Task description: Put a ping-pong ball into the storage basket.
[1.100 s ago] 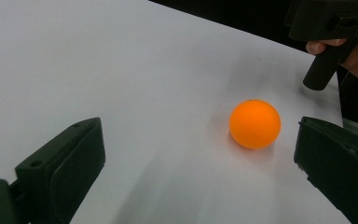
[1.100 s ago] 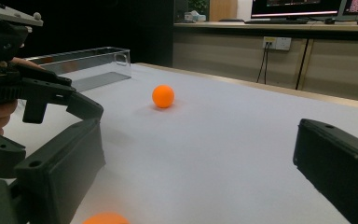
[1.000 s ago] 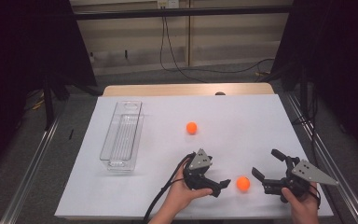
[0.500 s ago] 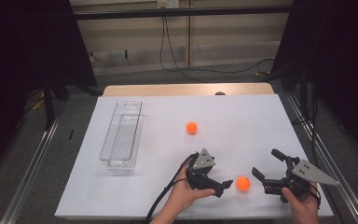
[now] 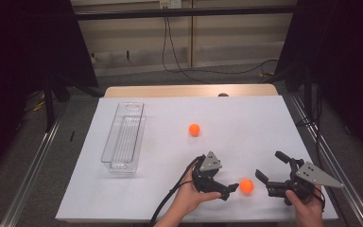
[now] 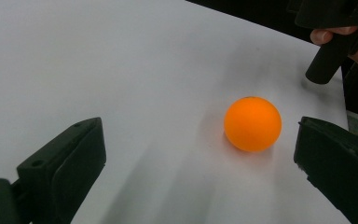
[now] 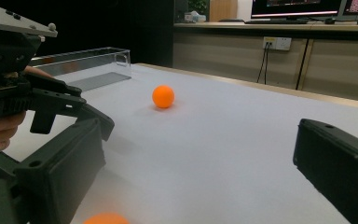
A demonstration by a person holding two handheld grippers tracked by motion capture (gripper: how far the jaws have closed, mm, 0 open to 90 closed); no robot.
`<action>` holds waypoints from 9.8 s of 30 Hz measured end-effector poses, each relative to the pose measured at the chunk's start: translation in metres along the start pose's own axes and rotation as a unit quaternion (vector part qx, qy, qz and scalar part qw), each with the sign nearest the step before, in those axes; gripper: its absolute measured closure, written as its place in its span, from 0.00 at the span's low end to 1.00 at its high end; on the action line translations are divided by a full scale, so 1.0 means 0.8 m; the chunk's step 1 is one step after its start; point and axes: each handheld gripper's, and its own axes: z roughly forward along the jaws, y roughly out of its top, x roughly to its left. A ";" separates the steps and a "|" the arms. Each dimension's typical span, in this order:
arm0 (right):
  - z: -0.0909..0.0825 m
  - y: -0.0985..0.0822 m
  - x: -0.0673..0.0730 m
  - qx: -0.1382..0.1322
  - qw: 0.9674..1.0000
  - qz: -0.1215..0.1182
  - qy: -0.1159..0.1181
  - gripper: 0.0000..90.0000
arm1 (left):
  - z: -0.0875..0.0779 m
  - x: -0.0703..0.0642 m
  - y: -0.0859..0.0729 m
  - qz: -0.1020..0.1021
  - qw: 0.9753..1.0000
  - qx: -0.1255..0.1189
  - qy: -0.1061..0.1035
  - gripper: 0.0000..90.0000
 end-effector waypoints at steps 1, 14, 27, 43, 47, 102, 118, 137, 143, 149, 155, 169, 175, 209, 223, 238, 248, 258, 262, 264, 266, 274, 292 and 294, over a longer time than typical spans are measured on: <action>0.000 0.000 0.000 0.000 1.000 0.001 0.000 0.01 | 0.002 -0.001 0.001 -0.002 1.000 -0.001 0.000 0.02; 0.000 0.000 0.000 0.000 1.000 0.001 0.001 0.01 | 0.009 -0.002 0.002 -0.002 1.000 0.011 -0.003 0.03; 0.000 0.000 0.000 0.000 1.000 0.001 0.000 0.01 | 0.013 -0.003 0.003 -0.002 1.000 0.018 -0.001 0.03; 0.000 0.000 0.000 0.000 1.000 0.001 0.000 0.01 | 0.018 -0.004 0.006 -0.002 1.000 0.021 -0.002 0.04; 0.000 0.000 0.000 -0.001 1.000 0.001 0.000 0.02 | 0.019 -0.004 0.007 -0.001 1.000 0.024 -0.001 0.04; 0.000 0.000 0.000 0.001 1.000 0.002 -0.001 0.02 | 0.049 -0.024 0.020 0.049 0.995 0.074 -0.050 0.30; 0.000 0.000 -0.001 0.001 1.000 0.001 -0.002 0.02 | 0.058 -0.026 0.020 0.055 0.992 0.090 -0.066 0.44; -0.001 0.000 -0.002 0.002 1.000 0.004 -0.004 0.02 | 0.071 -0.030 0.024 0.060 0.988 0.120 -0.079 0.56; -0.001 0.000 -0.001 0.000 1.000 0.006 -0.004 0.02 | 0.067 -0.029 0.025 0.051 0.989 0.117 -0.080 0.57; -0.001 0.000 0.000 0.001 1.000 0.006 -0.002 0.02 | 0.058 -0.026 0.028 0.039 0.990 0.104 -0.081 0.57; -0.001 0.000 0.000 0.001 1.000 0.005 -0.001 0.02 | 0.050 -0.018 0.030 0.022 0.991 0.101 -0.083 0.57; 0.000 -0.001 0.001 0.003 1.000 0.003 0.000 0.02 | 0.028 -0.009 0.029 0.000 0.991 0.103 -0.085 0.57; 0.000 -0.001 0.002 0.003 1.000 0.004 0.001 0.02 | 0.016 -0.001 0.027 -0.008 0.992 0.097 -0.077 0.57; 0.002 -0.001 0.006 0.005 1.000 0.006 0.007 0.02 | -0.038 0.039 0.033 -0.038 0.997 0.057 -0.036 0.56; 0.001 0.000 0.007 0.004 1.000 0.003 0.009 0.02 | -0.056 0.055 0.033 -0.046 0.997 0.055 -0.011 0.56; 0.005 -0.001 0.008 0.012 1.000 -0.001 0.013 0.02 | -0.070 0.063 0.035 -0.043 0.998 0.050 0.005 0.56; 0.006 -0.001 0.010 0.015 1.000 0.000 0.013 0.02 | -0.079 0.071 0.035 -0.041 0.998 0.049 0.017 0.56; 0.008 -0.002 0.010 0.018 1.000 -0.001 0.012 0.02 | -0.089 0.079 0.037 -0.050 0.998 0.041 0.023 0.56; 0.008 -0.002 0.012 0.019 1.000 0.000 0.015 0.02 | -0.093 0.082 0.037 -0.054 0.997 0.037 0.030 0.56; 0.008 -0.002 0.013 0.019 1.000 -0.001 0.018 0.02 | -0.094 0.083 0.037 -0.056 0.997 0.036 0.034 0.56; 0.008 -0.002 0.013 0.019 1.000 -0.004 0.020 0.02 | -0.095 0.084 0.037 -0.056 0.997 0.038 0.038 0.56; 0.007 -0.002 0.013 0.019 1.000 -0.003 0.021 0.02 | -0.100 0.090 0.036 -0.059 0.996 0.039 0.047 0.56; 0.007 -0.001 0.015 0.020 0.999 -0.007 0.025 0.02 | -0.116 0.100 0.035 -0.073 0.995 0.031 0.067 0.56; 0.007 -0.001 0.015 0.020 0.999 -0.007 0.025 0.02 | -0.118 0.101 0.035 -0.072 0.994 0.032 0.069 0.56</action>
